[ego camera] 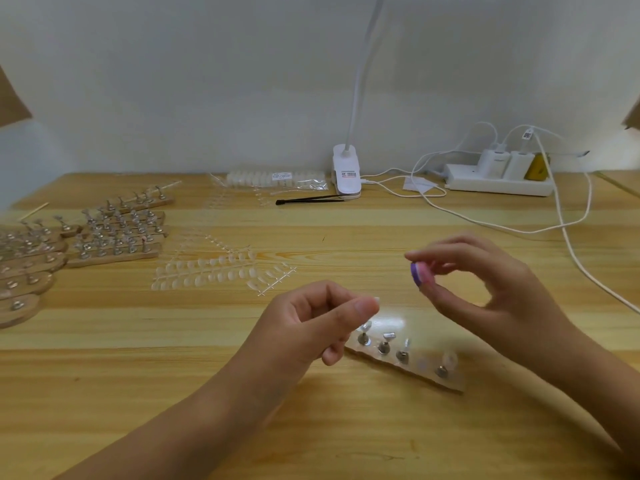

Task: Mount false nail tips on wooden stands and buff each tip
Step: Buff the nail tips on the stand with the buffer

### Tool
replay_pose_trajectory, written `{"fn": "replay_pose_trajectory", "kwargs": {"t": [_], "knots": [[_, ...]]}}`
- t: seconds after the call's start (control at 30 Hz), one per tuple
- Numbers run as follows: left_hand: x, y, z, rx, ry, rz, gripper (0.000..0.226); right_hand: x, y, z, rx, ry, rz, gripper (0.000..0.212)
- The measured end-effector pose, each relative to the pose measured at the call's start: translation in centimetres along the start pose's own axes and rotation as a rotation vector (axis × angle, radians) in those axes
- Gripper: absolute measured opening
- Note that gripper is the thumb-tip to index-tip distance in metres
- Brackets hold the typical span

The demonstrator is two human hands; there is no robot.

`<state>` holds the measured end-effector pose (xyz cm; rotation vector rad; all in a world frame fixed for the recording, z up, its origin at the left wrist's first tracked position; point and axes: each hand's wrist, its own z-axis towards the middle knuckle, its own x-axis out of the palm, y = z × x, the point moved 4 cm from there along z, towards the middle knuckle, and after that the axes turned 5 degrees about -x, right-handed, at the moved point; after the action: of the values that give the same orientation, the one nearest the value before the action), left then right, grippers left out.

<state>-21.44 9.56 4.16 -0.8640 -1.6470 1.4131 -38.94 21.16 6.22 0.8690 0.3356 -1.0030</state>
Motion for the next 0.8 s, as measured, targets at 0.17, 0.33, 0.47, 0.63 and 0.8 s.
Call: {"fn": "replay_pose_trajectory", "kwargs": {"t": [0.17,0.33,0.47,0.63,0.8], "knots": [[0.4,0.1,0.1,-0.002,0.035,-0.024,0.017,1.5,5.2,-0.4,-0.201,-0.097,0.283,0.026],[0.2,0.3,0.3,-0.006,-0.010,-0.002,0.020,2.1,4.2,-0.6,-0.142,-0.033,0.212,0.020],[0.1,0.3,0.3,0.007,-0.023,-0.012,0.021,1.7,4.1,-0.6,-0.124,-0.123,0.311,0.026],[-0.1,0.2,0.2,0.023,-0.054,0.048,0.019,2.7,4.6,-0.7,-0.041,-0.040,0.373,0.019],[-0.1,-0.2,0.1,0.108,-0.089,0.110,0.010,2.5,4.0,-0.8,0.303,-0.027,0.623,0.022]]}}
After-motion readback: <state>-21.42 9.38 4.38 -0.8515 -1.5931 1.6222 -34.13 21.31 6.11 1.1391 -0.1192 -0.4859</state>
